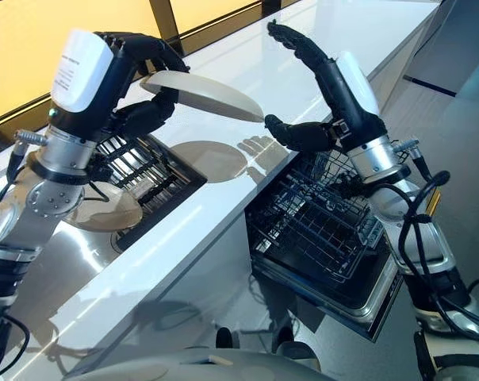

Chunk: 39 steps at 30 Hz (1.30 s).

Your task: Pick up plates and place into dishwasher.

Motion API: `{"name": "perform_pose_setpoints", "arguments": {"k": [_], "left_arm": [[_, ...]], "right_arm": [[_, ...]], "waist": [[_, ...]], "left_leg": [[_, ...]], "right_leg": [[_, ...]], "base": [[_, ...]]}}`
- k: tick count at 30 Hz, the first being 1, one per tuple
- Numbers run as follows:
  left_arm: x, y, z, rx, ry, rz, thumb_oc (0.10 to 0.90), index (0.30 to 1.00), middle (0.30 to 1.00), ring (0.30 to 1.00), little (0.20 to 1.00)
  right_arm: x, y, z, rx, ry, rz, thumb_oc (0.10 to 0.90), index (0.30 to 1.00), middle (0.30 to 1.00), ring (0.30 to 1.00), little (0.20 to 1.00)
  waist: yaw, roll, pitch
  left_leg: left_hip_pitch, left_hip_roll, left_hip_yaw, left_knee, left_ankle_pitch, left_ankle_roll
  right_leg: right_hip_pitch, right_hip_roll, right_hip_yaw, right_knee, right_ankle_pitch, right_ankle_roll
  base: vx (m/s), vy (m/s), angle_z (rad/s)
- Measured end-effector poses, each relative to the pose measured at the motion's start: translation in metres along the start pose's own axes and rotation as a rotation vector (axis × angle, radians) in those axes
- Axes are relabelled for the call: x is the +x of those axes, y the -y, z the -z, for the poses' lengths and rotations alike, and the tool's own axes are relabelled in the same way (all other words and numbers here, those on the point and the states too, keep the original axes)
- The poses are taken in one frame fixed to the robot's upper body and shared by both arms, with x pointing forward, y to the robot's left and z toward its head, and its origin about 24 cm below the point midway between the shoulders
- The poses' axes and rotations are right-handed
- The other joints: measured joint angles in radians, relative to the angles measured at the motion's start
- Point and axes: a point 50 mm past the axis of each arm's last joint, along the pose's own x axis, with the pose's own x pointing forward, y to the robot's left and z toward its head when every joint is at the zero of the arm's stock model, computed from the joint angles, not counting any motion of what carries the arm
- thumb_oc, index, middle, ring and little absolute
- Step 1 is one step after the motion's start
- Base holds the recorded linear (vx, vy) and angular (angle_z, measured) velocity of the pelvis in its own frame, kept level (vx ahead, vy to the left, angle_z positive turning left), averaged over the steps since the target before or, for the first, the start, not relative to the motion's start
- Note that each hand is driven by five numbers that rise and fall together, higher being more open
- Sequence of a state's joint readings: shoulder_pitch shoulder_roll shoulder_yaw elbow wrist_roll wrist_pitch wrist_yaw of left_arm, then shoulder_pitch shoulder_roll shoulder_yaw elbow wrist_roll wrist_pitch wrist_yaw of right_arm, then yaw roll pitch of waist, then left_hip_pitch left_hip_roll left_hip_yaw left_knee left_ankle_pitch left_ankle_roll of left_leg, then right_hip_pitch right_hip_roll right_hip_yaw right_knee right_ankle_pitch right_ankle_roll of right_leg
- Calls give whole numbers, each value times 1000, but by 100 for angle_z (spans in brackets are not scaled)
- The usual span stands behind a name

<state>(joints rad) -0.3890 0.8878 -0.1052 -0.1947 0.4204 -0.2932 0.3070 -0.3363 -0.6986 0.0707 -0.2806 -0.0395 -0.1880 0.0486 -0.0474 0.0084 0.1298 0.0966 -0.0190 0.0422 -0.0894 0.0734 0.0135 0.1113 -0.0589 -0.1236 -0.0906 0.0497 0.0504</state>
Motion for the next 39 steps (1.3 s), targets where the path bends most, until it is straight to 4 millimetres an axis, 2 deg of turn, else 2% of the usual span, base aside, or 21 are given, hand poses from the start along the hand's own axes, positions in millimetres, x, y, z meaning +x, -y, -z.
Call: {"name": "perform_pose_setpoints", "arguments": {"k": [9, 16, 23, 24, 25, 26, 27, 39], "left_arm": [[0, 7, -2, -30, -7, 37, 100, 300, 300, 300, 200], [3, 7, -3, -29, -1, 35, 100, 300, 300, 300, 200], [2, 23, -10, -123, 7, 107, 100, 300, 300, 300, 200], [2, 26, -12, -159, 2, 118, 100, 300, 300, 300, 200], [2, 29, -14, -187, 0, 130, 100, 300, 300, 300, 200], [2, 31, -15, -213, -3, 141, 100, 300, 300, 300, 200], [2, 33, -16, -232, -2, 150, 100, 300, 300, 300, 200], [2, 35, -19, -268, 20, 176, 100, 300, 300, 300, 200]], "right_arm": [[-1, -29, 5, 62, -59, -167, 800, 900, 900, 900, 900], [5, -34, 2, 114, -47, -199, 800, 900, 900, 900, 900], [16, -35, -6, 150, 4, -155, 800, 900, 900, 900, 900], [16, -36, -7, 155, 5, -154, 745, 853, 853, 853, 845], [16, -37, -7, 158, 6, -154, 633, 756, 756, 756, 733], [16, -37, -7, 161, 6, -153, 281, 455, 455, 455, 381], [16, -37, -7, 163, 6, -152, 100, 300, 300, 300, 200], [16, -40, 1, 223, -37, -95, 100, 300, 300, 300, 200]], "waist": [[2, 0, 0], [18, -1, 0], [26, -1, 1], [26, -2, 1], [26, -2, 1], [27, -2, 1], [27, -2, 1], [26, -2, 2]], "left_leg": [[-3, 0, -9, 0, 4, 2], [-3, -1, -10, 0, 4, 1], [-3, -1, -12, 0, 5, 1], [-3, -2, -16, 0, 5, 1], [-3, -2, -18, 0, 6, 1], [-3, -2, -18, 0, 6, 1], [-3, -2, -18, 0, 6, 1], [-3, -1, -20, 0, 8, 1]], "right_leg": [[1, -1, -1, 0, 0, 0], [1, -1, -2, 0, 0, 0], [2, -1, -5, 0, 0, 0], [3, -1, -5, 0, 0, 0], [4, -1, -7, 0, 0, 0], [4, -1, -8, 0, 0, 0], [5, -1, -10, 0, 0, 0], [8, -1, -22, 0, 0, 0]], "base": [[4, -1, 1], [0, 0, 0], [1, 1, 0], [7, 9, 5], [7, 9, 4], [4, 9, 4], [0, 0, 0], [1, 1, 2]]}}
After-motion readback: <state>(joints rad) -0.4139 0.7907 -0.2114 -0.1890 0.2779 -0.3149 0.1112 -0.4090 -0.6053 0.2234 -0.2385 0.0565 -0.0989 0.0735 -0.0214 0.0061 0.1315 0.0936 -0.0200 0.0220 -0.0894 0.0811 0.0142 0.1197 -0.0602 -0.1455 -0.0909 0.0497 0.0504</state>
